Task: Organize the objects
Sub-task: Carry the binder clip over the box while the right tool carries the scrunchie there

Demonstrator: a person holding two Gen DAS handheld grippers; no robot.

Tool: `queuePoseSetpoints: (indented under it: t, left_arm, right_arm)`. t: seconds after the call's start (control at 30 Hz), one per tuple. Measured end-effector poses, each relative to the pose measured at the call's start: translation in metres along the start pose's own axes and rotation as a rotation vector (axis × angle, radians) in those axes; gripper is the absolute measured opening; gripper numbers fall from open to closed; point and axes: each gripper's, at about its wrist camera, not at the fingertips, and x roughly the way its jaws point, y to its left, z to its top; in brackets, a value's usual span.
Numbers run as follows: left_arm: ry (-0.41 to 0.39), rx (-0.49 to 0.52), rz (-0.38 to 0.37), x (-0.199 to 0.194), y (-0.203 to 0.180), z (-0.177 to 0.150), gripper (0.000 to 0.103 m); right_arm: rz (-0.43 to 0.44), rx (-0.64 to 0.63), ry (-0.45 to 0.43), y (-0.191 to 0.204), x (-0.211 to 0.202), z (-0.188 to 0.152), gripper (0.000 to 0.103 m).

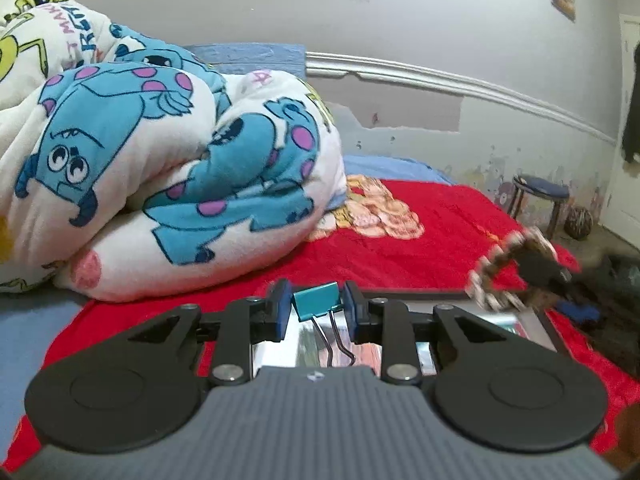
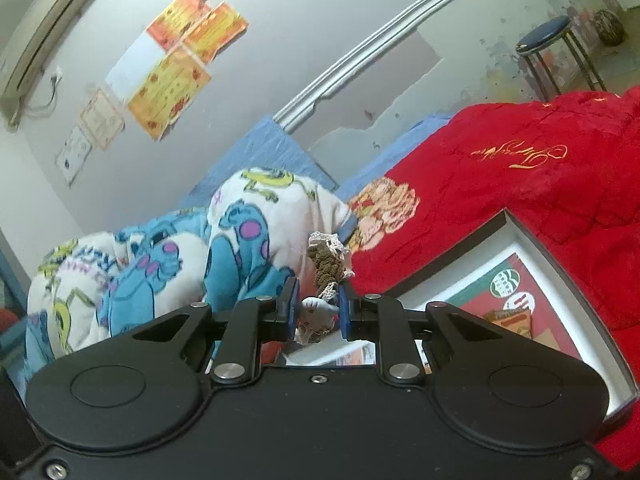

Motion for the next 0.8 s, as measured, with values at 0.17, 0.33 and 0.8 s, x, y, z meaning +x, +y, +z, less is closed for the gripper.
queuePoseSetpoints:
  t: [0.17, 0.33, 0.8]
  left_arm:
    - [-0.022, -0.044, -0.008, 0.011, 0.014, 0.022, 0.032]
    - [0.0, -0.095, -0.019, 0.016, 0.022, 0.024, 0.032]
    - [0.173, -0.019, -0.046, 0.052, 0.019, -0.011, 0.032]
  right_arm:
    - [-0.018, -0.001, -0.035, -0.007, 0.0, 0.008, 0.02]
    - [-0.054, -0.035, -0.033, -0.005, 0.0, 0.011, 0.02]
    - [-0.068, 0.065, 0.146, -0.021, 0.035, -0.018, 0.02]
